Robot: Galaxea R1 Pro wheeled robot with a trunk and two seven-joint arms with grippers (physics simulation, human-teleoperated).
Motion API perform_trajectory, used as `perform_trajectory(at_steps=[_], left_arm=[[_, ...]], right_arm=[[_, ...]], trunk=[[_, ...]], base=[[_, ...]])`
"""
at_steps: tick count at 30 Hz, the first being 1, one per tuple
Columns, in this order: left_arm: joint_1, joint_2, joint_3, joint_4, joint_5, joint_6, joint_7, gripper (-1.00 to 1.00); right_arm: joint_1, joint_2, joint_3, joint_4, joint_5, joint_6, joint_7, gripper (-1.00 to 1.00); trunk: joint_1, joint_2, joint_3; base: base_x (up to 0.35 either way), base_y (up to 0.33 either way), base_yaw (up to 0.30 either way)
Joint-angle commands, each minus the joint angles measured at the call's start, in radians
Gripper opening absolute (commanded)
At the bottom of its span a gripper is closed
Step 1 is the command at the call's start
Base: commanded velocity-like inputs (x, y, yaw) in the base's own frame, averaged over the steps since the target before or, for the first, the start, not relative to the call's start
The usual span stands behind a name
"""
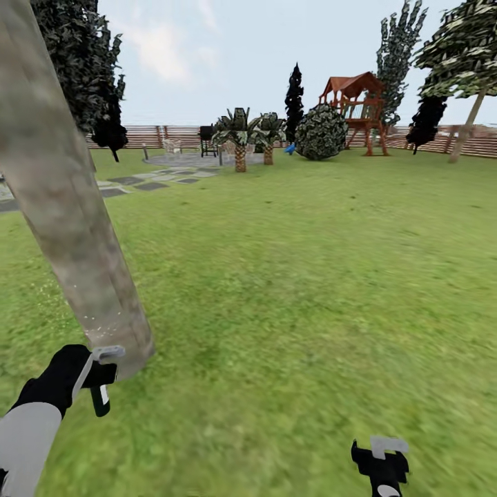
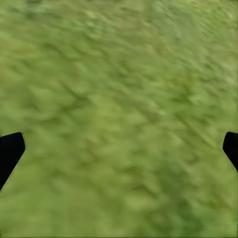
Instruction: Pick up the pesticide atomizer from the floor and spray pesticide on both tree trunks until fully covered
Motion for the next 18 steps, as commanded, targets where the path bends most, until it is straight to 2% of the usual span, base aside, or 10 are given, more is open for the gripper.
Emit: perform_trajectory(at_steps=[1, 3, 5, 8, 12, 13, 16, 18], left_arm=[[0.0, 0.002, 0.029, -0.001, 0.0, 0.0, -0.001, -1.0], [-0.002, 0.01, 0.083, -0.001, 0.0, 0.001, -0.003, -1.0], [-0.006, 0.011, 0.096, 0.0, -0.006, 0.0, -0.006, -1.0], [-0.012, 0.002, 0.084, 0.0, -0.008, 0.002, -0.008, -1.0], [-0.027, -0.003, 0.055, -0.002, -0.005, 0.013, -0.016, -1.0], [-0.059, -0.002, 0.049, -0.001, -0.005, 0.018, -0.017, -1.0], [-0.094, -0.004, 0.046, -0.001, -0.005, 0.022, -0.017, -1.0], [-0.132, 0.006, 0.046, 0.006, -0.006, 0.027, -0.018, -1.0]], right_arm=[[0.0, 0.0, 0.0, 0.0, 0.0, 0.0, 0.0, 1.0], [0.0, 0.0, 0.0, 0.0, 0.0, 0.001, 0.0, 1.0], [0.0, 0.0, 0.0, 0.0, 0.0, 0.001, 0.0, 1.0], [0.0, -0.001, 0.0, 0.0, 0.0, 0.001, 0.001, 1.0], [0.0, -0.001, 0.0, 0.0, -0.001, 0.001, 0.0, 1.0], [0.0, -0.004, 0.0, 0.0, -0.001, 0.001, 0.0, 1.0], [0.0, -0.007, 0.0, 0.0, 0.0, 0.001, -0.001, 1.0], [0.0, -0.008, 0.0, 0.0, 0.0, 0.001, 0.0, 1.0]], trunk=[[0.0, 0.0, 0.0], [0.0, 0.0, 0.0], [0.0, 0.0, 0.0], [0.0, 0.0, 0.0], [0.0, 0.0, 0.0], [0.0, 0.0, 0.0], [0.0, 0.0, 0.0], [0.0, 0.0, 0.0]], base=[[0.004, -0.047, 0.269], [0.002, -0.018, 0.274], [0.0, -0.005, 0.277], [0.0, -0.001, 0.257], [0.0, 0.0, 0.063], [0.0, 0.0, 0.005], [0.0, 0.0, 0.001], [0.0, 0.0, 0.0]])
